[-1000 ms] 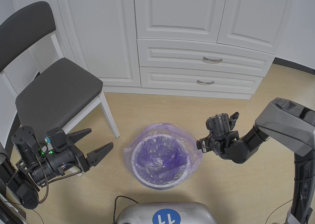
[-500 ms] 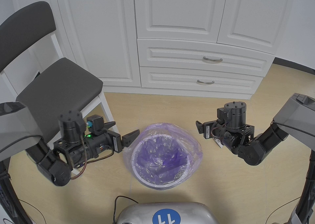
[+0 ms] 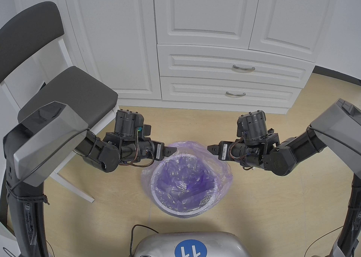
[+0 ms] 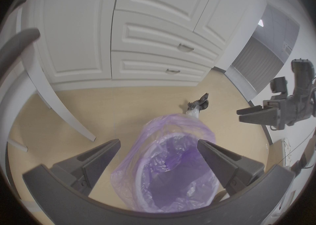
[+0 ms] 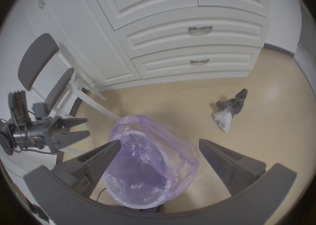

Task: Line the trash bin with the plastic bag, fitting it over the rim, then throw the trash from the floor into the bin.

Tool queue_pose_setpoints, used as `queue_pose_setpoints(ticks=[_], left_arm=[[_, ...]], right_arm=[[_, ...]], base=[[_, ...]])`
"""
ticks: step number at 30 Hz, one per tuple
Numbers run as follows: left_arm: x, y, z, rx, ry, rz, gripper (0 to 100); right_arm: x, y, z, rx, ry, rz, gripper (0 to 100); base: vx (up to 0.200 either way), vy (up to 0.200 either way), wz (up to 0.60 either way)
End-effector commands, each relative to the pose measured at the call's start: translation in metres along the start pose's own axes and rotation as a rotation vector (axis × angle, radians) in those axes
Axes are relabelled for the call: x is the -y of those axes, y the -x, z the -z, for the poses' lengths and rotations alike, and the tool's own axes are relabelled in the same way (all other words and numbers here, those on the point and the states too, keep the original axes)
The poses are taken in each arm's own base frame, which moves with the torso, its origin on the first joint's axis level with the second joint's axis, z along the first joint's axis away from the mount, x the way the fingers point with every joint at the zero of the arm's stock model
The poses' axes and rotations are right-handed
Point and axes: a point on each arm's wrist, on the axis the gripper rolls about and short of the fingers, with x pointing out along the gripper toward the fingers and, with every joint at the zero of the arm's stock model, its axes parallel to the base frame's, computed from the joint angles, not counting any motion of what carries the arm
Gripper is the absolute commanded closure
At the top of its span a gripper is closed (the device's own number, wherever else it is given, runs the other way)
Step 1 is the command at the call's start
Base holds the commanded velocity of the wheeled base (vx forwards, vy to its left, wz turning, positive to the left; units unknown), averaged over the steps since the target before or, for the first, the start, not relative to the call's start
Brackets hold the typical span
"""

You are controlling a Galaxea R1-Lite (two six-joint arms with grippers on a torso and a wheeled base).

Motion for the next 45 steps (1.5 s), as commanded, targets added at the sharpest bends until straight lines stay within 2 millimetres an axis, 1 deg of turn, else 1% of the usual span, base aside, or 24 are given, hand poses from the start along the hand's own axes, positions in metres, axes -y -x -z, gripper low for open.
queue_pose_setpoints(ticks=[1,2,4,6,9,15,17,18,21,23,25,26,27,30,36,38,40,45], left_arm=[[-0.019,-0.039,0.026,-0.086,0.024,-0.030,0],[-0.020,-0.040,0.027,-0.088,0.026,-0.032,0],[-0.027,-0.047,0.036,-0.103,0.032,-0.043,0],[-0.030,-0.052,0.039,-0.102,0.034,-0.052,0],[-0.034,-0.051,0.038,-0.099,0.039,-0.059,0],[-0.042,-0.055,0.036,-0.079,0.047,-0.071,0],[-0.043,-0.056,0.035,-0.077,0.045,-0.071,0],[-0.045,-0.061,0.037,-0.075,0.049,-0.072,0],[-0.046,-0.068,0.036,-0.069,0.049,-0.073,0],[-0.051,-0.078,0.035,-0.053,0.050,-0.078,0],[-0.051,-0.078,0.035,-0.053,0.050,-0.078,0],[-0.059,-0.089,0.036,-0.038,0.052,-0.084,0],[-0.060,-0.093,0.037,-0.046,0.054,-0.086,0],[-0.062,-0.095,0.037,-0.060,0.059,-0.090,0],[-0.074,-0.099,0.031,-0.035,0.080,-0.143,0],[-0.074,-0.100,0.029,-0.025,0.088,-0.147,0],[-0.075,-0.100,0.025,-0.007,0.124,-0.161,0],[-0.076,-0.101,0.025,-0.004,0.131,-0.162,0]], right_arm=[[0.004,-0.036,0.020,-0.087,-0.041,0.007,0],[0.004,-0.037,0.021,-0.090,-0.042,0.009,0],[0.007,-0.045,0.026,-0.100,-0.042,0.019,0],[0.009,-0.049,0.027,-0.100,-0.045,0.025,0],[0.009,-0.053,0.029,-0.090,-0.046,0.022,0],[0.021,-0.068,0.036,-0.058,-0.061,0.040,0],[0.022,-0.070,0.038,-0.059,-0.061,0.042,0],[0.023,-0.074,0.040,-0.054,-0.064,0.043,0],[0.024,-0.077,0.041,-0.055,-0.066,0.045,0],[0.026,-0.079,0.040,-0.051,-0.079,0.050,0],[0.026,-0.079,0.040,-0.051,-0.079,0.050,0],[0.030,-0.080,0.039,-0.048,-0.091,0.057,0],[0.032,-0.081,0.039,-0.049,-0.094,0.060,0],[0.035,-0.083,0.041,-0.054,-0.095,0.068,0],[0.047,-0.096,0.050,-0.075,-0.097,0.093,0],[0.049,-0.099,0.050,-0.074,-0.101,0.096,0],[0.057,-0.107,0.052,-0.075,-0.112,0.111,0],[0.064,-0.114,0.053,-0.073,-0.121,0.124,0]], base=[[0.000,0.000,0.00],[0.000,0.000,0.00],[0.000,0.000,0.00],[0.000,0.000,0.00],[0.000,0.000,0.00],[0.000,0.000,0.00],[0.000,0.000,0.00],[0.000,0.000,0.00],[0.000,0.000,0.00],[0.000,0.000,0.00],[0.000,0.000,0.00],[0.000,0.000,0.00],[0.000,0.000,0.00],[0.000,0.000,0.00],[0.000,0.000,0.00],[0.000,0.000,0.00],[0.000,0.000,0.00],[0.000,0.000,0.00]])
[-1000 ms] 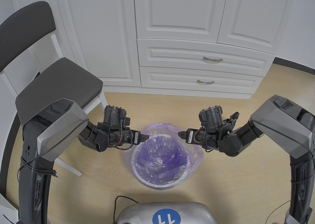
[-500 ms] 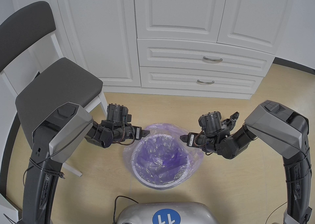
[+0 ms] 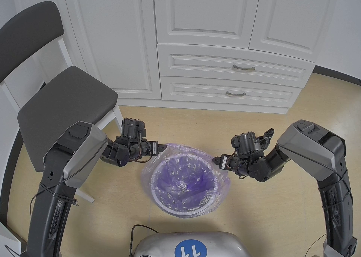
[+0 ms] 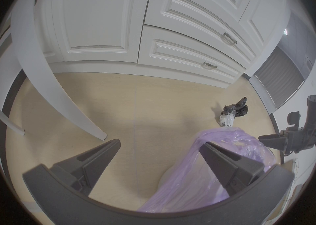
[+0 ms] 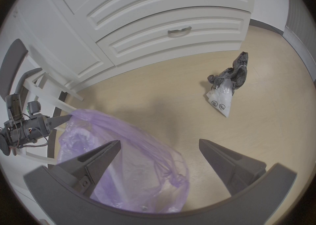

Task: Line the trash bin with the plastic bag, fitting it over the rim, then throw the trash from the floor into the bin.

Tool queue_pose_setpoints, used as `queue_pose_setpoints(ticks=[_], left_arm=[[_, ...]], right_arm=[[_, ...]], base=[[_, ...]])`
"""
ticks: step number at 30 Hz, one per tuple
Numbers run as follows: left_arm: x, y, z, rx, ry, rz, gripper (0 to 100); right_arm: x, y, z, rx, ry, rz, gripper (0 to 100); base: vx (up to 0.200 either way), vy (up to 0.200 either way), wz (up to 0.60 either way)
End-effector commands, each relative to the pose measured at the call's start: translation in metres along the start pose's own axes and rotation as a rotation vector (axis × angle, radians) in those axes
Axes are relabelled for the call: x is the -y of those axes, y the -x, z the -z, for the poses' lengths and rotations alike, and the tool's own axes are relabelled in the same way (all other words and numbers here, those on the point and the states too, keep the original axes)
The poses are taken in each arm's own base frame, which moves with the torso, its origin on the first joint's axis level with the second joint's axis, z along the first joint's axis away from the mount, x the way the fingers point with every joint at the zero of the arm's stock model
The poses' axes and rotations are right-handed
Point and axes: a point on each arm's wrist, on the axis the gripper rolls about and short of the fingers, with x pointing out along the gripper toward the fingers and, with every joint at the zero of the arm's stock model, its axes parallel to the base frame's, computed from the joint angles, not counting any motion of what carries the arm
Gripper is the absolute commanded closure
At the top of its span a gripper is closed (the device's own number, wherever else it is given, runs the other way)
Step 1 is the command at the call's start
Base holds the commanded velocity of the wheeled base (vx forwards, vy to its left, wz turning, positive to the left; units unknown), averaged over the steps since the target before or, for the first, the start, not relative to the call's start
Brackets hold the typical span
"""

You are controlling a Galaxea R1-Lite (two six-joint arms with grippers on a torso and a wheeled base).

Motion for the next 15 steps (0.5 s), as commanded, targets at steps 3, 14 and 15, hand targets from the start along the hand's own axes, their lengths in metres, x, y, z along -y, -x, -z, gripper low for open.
queue_pose_setpoints(ticks=[3,14,15], left_arm=[[-0.001,-0.003,0.004,-0.008,0.002,-0.002,0],[-0.016,-0.005,0.017,-0.138,0.004,-0.050,0],[-0.021,-0.006,0.017,-0.162,0.002,-0.061,0]], right_arm=[[0.008,-0.016,0.011,-0.026,-0.002,0.021,0],[0.011,-0.029,0.017,-0.085,0.003,0.054,0],[0.011,-0.030,0.015,-0.092,0.000,0.057,0]], base=[[0.000,0.000,0.00],[0.000,0.000,0.00],[0.000,0.000,0.00]])
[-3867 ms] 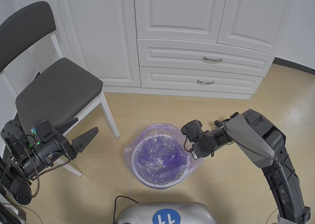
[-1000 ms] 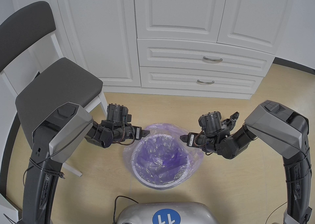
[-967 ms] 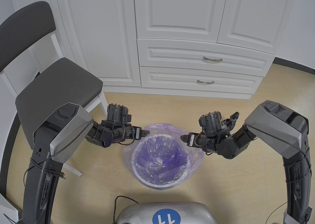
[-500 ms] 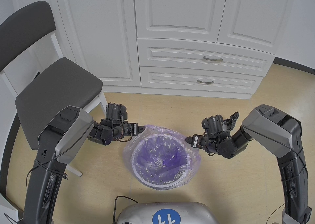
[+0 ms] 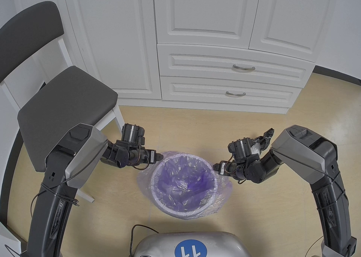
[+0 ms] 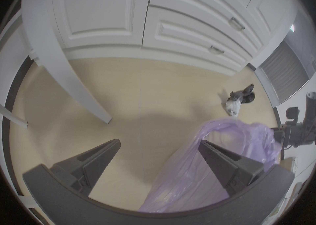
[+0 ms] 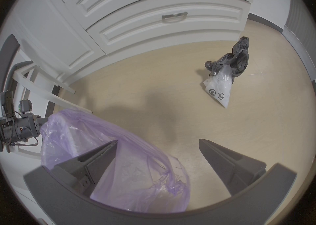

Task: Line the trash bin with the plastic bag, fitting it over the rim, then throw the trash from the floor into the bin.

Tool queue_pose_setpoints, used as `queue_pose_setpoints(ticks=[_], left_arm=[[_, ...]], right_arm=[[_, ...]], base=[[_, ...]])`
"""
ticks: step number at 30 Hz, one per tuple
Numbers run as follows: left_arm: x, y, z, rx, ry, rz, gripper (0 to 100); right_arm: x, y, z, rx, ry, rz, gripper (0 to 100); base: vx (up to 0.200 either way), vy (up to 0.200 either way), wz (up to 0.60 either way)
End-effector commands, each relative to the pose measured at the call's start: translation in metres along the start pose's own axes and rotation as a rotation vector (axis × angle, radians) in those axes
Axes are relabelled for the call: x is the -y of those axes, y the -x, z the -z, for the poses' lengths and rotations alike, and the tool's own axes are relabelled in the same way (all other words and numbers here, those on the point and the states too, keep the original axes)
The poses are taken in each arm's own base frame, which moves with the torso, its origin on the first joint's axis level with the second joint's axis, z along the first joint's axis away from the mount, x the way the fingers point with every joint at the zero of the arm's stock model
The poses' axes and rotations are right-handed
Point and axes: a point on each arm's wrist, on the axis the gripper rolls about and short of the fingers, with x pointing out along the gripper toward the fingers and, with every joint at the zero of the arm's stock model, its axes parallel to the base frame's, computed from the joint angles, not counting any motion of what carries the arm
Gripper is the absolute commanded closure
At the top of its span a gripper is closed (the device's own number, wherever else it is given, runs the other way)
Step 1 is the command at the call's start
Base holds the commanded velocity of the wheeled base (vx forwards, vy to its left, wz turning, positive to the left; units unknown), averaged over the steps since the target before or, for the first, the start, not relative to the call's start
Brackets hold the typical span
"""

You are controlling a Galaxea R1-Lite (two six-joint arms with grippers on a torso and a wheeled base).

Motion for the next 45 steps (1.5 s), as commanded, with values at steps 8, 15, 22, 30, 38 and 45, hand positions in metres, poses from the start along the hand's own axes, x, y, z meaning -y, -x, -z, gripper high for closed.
queue_pose_setpoints(ticks=[8,15,22,30,38,45], left_arm=[[-0.016,-0.008,0.000,-0.037,0.009,-0.030,0],[-0.015,-0.001,-0.008,-0.006,0.019,-0.028,0],[-0.015,0.025,-0.015,0.030,0.042,-0.036,0],[-0.007,0.073,-0.009,0.021,0.017,-0.025,0],[0.011,0.114,-0.011,0.071,-0.084,0.004,0],[0.018,0.128,-0.012,0.106,-0.103,0.016,0]], right_arm=[[-0.003,-0.007,-0.003,-0.003,-0.054,0.004,0],[-0.011,-0.013,-0.012,0.055,-0.131,-0.004,0],[-0.038,-0.021,-0.027,0.140,-0.262,-0.074,0],[-0.042,-0.002,-0.059,0.246,-0.344,-0.084,0],[0.018,0.059,-0.034,0.061,0.280,0.229,0],[0.045,0.070,0.004,-0.113,0.493,0.296,0]], base=[[0.000,0.000,0.00],[0.000,0.000,0.00],[0.000,0.000,0.00],[0.000,0.000,0.00],[0.000,0.000,0.00],[0.000,0.000,0.00]])
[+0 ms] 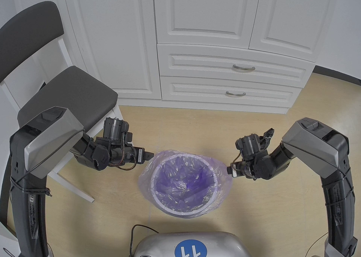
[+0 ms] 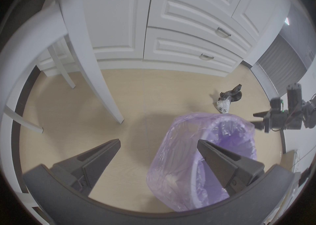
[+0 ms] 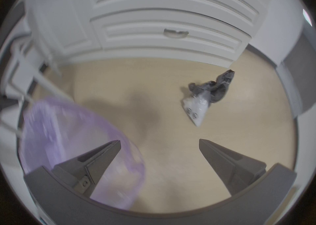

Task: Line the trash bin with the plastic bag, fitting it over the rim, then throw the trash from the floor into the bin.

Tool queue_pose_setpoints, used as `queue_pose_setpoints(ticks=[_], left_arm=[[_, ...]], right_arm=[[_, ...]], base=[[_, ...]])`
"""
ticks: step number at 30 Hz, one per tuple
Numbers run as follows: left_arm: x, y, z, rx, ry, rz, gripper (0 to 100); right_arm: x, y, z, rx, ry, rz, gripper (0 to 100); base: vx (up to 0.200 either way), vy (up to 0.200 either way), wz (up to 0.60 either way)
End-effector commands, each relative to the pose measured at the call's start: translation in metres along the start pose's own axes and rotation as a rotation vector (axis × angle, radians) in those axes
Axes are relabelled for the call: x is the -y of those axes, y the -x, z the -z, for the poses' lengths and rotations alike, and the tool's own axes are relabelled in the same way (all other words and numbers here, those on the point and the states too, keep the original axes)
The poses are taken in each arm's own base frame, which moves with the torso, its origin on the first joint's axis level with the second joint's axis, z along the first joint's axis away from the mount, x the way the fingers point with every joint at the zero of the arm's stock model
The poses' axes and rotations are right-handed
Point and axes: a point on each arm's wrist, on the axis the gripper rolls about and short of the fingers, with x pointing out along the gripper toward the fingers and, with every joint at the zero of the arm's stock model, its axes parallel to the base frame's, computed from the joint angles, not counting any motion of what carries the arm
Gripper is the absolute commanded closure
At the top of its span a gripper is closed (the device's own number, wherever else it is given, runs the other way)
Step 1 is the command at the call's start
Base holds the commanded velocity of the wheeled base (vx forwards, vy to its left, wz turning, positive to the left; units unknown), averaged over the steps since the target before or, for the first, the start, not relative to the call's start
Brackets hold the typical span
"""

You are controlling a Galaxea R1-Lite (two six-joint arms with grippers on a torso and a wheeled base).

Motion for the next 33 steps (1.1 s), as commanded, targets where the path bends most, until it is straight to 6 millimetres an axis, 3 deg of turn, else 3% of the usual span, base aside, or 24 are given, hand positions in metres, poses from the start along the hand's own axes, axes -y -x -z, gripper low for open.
queue_pose_setpoints(ticks=[1,2,7,13,21,33], left_arm=[[0.014,0.035,-0.013,0.070,-0.045,0.023,0],[0.014,0.036,-0.014,0.076,-0.055,0.023,0],[0.012,0.037,-0.015,0.087,-0.058,0.020,0],[0.011,0.038,-0.015,0.091,-0.056,0.018,0],[0.010,0.037,-0.014,0.086,-0.052,0.015,0],[0.009,0.041,-0.018,0.101,-0.049,0.012,0]], right_arm=[[0.032,0.035,0.025,-0.115,0.203,0.067,0],[0.029,0.037,0.035,-0.146,0.252,0.015,0],[0.018,0.043,0.048,-0.142,0.275,-0.213,0],[-0.005,0.036,0.060,-0.136,0.305,-0.329,0],[-0.026,0.014,0.056,-0.089,0.345,-0.352,0],[-0.042,-0.022,0.018,0.105,0.193,-0.314,0]], base=[[0.000,0.000,0.00],[0.000,0.000,0.00],[0.000,0.000,0.00],[0.000,0.000,0.00],[0.000,0.000,0.00],[0.000,0.000,0.00]])
